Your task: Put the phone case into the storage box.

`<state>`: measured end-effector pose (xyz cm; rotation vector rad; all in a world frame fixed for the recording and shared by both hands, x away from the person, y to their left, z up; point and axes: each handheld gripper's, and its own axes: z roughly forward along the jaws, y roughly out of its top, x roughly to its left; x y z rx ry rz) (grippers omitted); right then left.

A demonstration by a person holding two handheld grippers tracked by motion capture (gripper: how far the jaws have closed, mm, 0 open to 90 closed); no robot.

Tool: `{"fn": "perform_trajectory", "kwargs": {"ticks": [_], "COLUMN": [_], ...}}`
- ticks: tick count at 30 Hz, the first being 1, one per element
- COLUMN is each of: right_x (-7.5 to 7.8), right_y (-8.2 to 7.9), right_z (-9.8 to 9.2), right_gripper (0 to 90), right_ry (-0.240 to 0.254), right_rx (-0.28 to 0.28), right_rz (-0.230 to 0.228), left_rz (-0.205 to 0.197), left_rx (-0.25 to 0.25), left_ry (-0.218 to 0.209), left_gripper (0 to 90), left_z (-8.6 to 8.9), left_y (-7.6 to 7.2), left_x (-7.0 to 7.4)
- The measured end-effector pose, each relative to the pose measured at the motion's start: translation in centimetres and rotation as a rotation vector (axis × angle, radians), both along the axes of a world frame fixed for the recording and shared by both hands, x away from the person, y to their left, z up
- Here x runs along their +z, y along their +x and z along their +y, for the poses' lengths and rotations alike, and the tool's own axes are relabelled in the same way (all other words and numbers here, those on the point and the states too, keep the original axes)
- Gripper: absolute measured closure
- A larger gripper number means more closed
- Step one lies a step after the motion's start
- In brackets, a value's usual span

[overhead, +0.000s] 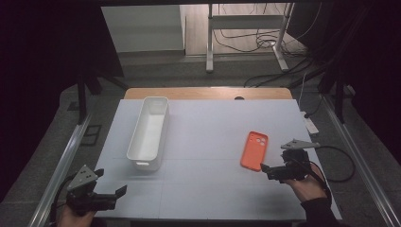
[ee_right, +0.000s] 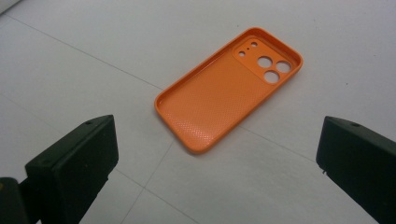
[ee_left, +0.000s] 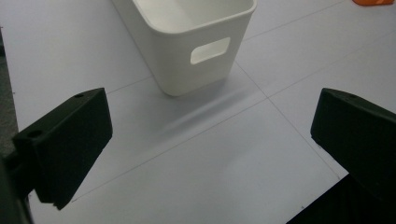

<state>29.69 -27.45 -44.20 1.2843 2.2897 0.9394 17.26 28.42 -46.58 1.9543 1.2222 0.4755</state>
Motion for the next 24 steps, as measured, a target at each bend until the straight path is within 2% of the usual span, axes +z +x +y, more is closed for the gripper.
{"fn": "perform_trajectory", "kwargs": {"ticks": [3,12,24], "right_x": [-0.1,-0.1,-0.1], "right_y": [0.6,2.0,3.6], "right_z": [0.2,0.6,1.0], "right_gripper": [0.0,0.0,0.0], "right_ry": [-0.003,-0.024,-0.028], "right_rx": [-0.001,0.012,-0.014], "right_rz": [0.020,0.020,0.014], "left_rz": [0.000,0.002,0.003], "left_rx": [0.000,0.001,0.002], "left_ry": [0.001,0.000,0.002], "left_gripper": [0.0,0.0,0.0], "left_z": [0.0,0.0,0.0], "left_y": [0.0,0.0,0.0], "left_x": [0.0,0.0,0.0]}}
